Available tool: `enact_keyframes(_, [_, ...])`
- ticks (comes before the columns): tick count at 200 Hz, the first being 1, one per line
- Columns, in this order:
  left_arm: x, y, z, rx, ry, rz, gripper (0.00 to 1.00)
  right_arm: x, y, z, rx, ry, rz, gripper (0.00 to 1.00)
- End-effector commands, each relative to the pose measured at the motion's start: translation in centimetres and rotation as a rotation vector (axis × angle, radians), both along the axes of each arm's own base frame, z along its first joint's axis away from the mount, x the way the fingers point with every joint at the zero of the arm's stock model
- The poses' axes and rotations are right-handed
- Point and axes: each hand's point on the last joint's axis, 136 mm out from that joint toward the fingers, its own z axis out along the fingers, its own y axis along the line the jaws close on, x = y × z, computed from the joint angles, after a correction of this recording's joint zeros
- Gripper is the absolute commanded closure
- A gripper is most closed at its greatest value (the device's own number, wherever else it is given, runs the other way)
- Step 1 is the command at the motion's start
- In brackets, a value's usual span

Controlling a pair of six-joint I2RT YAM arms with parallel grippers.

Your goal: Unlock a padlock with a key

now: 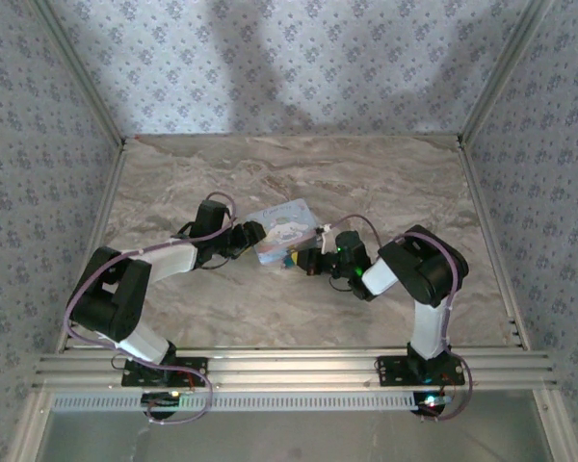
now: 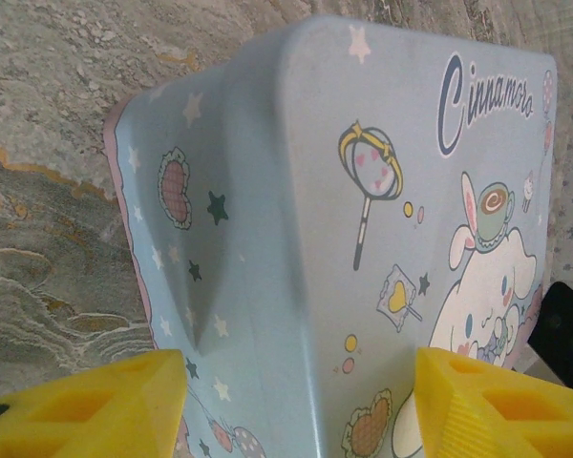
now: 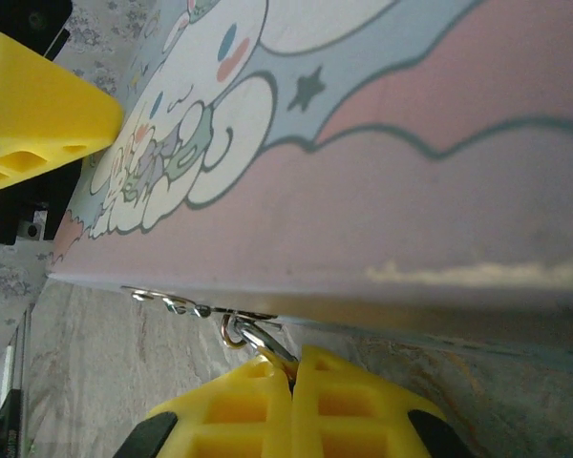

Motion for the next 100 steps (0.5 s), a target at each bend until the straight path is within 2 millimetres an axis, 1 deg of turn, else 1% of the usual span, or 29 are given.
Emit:
enact_keyframes(1, [-3.7,1.6,-4.6,0.11,0.167,0.0,0.38,0.9,-0.8,1.5,0.031,-0.027,-0.057,1.0])
enact_keyframes(41, [-3.9,1.6,-4.7,0.108,0.163,-0.006,0.37,1.2,-1.4,2.4,0.055,-0.034,-0.081,1.0])
enact_keyframes(73, [-3.8,1.5,-4.3,0.101,0.153,-0.006,0.36,1.4,-1.7,2.9,0.061,-0.043,-0.101,1.0])
enact_keyframes(100, [-3.6,1.5,-3.7,0.091,0.137,-0.005,0.32,1.3,-2.5,3.0,0.035,-0.051,-0.122,1.0])
